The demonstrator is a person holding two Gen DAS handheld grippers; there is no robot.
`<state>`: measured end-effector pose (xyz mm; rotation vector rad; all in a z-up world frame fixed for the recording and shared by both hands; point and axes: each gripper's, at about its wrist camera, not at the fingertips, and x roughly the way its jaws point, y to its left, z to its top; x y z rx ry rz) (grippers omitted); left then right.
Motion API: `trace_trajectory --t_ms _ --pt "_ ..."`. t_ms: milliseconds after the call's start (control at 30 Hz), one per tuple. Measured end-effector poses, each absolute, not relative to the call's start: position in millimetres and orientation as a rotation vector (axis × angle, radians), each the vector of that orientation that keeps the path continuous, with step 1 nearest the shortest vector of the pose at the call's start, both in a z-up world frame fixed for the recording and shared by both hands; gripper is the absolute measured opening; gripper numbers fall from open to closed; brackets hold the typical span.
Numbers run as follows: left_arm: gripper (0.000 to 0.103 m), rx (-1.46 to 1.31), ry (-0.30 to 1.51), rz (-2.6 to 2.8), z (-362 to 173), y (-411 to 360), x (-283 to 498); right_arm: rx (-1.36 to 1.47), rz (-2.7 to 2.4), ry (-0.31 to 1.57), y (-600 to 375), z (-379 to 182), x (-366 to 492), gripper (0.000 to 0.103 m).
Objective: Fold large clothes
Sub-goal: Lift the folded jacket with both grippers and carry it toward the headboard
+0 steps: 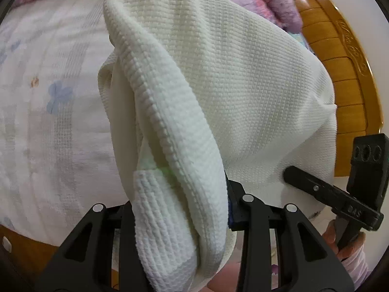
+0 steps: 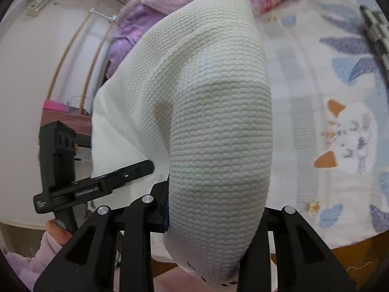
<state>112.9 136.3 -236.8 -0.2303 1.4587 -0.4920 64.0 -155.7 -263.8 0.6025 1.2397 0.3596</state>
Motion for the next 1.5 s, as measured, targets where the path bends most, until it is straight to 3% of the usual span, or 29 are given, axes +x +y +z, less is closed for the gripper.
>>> trace_trajectory --t_ms 300,667,1100,1500 --pt "0.036 -0.195 1.331 -0.520 -178 32 66 0.571 0.360 1.107 -270 -209 10 0.029" --pt "0.036 -0.216 1.309 -0.532 -155 -97 23 0.531 0.307 1.068 -390 -188 -31 0.029" --pt "0.036 0.007 1.351 -0.712 -169 -215 53 0.684 0.066 1.060 -473 -181 -41 0.029" --pt "0.037 0.039 1.426 -0.775 -197 -322 85 0.730 -0.016 1.096 -569 -181 -22 0.029"
